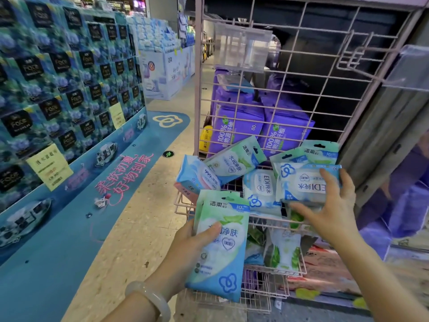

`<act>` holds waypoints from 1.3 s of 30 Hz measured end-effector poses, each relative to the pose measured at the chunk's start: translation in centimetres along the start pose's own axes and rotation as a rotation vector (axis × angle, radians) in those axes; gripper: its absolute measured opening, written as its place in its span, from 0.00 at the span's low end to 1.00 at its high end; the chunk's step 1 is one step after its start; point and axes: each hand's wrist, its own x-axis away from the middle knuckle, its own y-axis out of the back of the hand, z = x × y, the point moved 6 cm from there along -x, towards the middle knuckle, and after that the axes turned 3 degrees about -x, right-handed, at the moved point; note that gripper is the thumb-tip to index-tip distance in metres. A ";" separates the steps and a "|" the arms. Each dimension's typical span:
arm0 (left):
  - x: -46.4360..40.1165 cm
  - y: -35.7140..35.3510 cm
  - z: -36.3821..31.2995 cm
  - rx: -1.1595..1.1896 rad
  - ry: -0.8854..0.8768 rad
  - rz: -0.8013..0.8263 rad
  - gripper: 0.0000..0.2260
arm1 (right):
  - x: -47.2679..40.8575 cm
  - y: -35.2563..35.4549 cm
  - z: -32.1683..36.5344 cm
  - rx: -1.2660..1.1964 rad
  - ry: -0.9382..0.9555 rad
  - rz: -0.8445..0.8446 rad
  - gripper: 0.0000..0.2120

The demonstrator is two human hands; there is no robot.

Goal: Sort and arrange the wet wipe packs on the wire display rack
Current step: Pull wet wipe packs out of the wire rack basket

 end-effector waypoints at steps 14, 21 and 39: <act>0.7 4.0 0.2 -0.041 0.026 -0.109 0.10 | -0.1 -14.2 18.4 -0.303 0.249 0.739 0.43; 0.8 4.3 -0.7 -0.007 -0.019 -0.072 0.17 | -2.6 -10.8 18.5 -0.567 0.104 0.460 0.37; -0.4 5.6 -4.0 0.141 -0.065 -0.264 0.10 | -8.9 -6.1 11.6 -0.012 0.090 0.263 0.20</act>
